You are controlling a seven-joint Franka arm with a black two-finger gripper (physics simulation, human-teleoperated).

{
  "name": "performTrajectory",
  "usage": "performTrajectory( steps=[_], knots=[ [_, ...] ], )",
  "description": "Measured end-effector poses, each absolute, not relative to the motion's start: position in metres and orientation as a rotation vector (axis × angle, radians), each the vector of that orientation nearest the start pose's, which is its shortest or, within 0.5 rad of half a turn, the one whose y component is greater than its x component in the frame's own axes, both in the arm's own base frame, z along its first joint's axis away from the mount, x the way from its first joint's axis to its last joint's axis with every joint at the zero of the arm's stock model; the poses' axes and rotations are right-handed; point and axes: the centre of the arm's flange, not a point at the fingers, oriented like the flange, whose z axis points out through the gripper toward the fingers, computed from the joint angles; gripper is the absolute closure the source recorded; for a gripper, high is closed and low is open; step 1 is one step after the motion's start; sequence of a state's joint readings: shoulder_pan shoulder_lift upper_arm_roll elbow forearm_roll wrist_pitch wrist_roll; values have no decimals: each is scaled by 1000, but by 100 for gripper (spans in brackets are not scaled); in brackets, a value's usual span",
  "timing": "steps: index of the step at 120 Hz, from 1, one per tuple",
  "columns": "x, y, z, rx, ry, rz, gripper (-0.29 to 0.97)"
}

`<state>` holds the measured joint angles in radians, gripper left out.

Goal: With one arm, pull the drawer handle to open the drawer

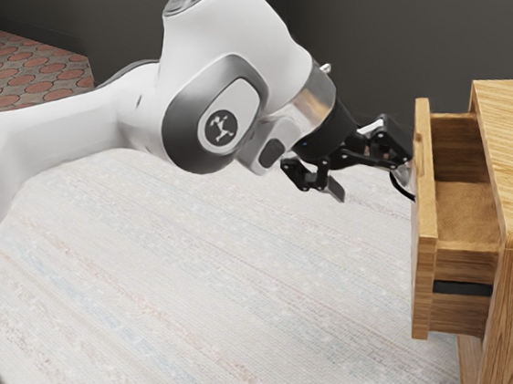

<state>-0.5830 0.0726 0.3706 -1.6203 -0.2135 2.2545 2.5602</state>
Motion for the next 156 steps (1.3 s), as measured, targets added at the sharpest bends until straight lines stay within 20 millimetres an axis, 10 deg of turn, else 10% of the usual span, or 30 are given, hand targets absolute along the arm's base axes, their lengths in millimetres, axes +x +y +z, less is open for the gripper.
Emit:
performTrajectory(
  steps=[47,156],
  knots=[
    [585,-94,637,-674,2570,-542,0],
    [536,-42,663,-703,2516,-617,2]
  ],
)
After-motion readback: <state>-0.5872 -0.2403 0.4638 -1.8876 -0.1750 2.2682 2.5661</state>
